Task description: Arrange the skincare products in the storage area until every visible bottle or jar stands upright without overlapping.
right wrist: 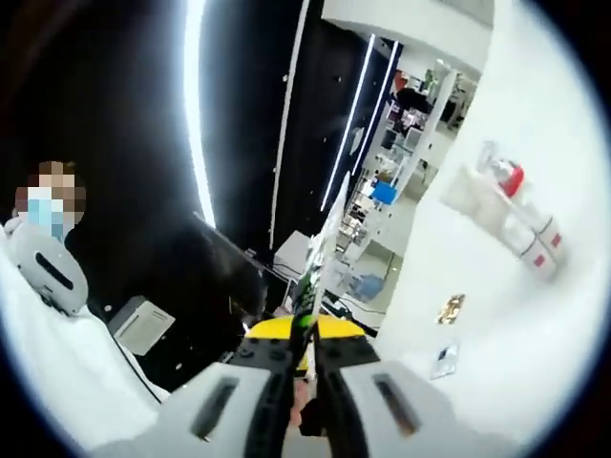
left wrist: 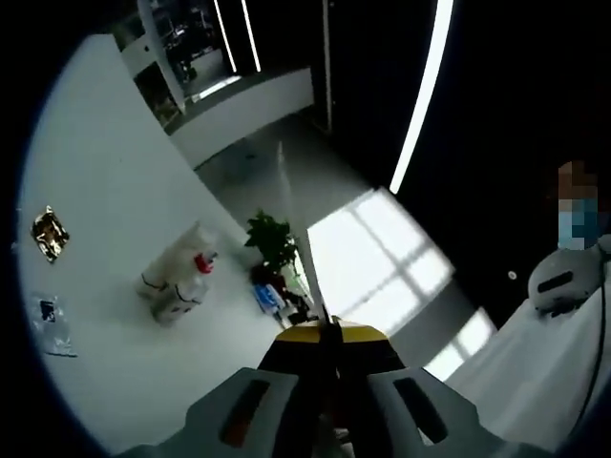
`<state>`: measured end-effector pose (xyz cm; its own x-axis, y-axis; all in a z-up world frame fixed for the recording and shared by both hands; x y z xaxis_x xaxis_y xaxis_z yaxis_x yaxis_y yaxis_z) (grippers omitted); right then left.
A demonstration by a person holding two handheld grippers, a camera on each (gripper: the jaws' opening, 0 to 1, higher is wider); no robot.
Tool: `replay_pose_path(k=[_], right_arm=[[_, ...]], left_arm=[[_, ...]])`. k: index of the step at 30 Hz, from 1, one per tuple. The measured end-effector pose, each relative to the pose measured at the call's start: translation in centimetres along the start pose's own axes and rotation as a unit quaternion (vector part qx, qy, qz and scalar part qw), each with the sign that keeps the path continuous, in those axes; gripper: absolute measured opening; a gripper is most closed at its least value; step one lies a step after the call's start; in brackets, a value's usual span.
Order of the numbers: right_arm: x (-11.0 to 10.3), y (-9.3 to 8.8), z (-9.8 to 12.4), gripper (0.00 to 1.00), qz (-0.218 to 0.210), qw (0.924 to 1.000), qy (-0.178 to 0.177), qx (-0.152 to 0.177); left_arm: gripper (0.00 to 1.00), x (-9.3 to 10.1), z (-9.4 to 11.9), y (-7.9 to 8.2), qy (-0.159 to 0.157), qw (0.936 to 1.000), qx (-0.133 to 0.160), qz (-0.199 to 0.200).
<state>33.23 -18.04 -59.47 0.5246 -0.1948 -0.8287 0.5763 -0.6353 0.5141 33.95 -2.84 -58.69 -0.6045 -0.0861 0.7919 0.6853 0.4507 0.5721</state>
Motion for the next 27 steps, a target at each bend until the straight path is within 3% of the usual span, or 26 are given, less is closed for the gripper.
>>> replay_pose_path(k=[8,27], right_arm=[[0.1,-0.1,-0.3,0.19,0.037,0.999,-0.006,-0.023],[1.8,-0.3,0.4,0.36,0.064,0.9954,-0.043,-0.057]], left_arm=[[0.0,-0.2,0.2,0.3,0.005,0.9999,0.011,0.002],[0.0,-2.0,0.3,0.4,0.041,0.9989,0.018,0.013]])
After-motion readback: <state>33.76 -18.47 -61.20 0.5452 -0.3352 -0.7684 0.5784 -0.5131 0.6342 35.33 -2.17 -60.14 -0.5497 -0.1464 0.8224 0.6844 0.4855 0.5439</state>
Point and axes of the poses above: the point that each gripper's makers call its tool centre point, and the gripper's own axes: z roughly backward along the fingers, x roughly to its right, y roughly out of its top, the point moved 7 cm from there along z, roughly backward along the fingers, and after that the axes turned 5 degrees about -z, right-handed, at the moved point
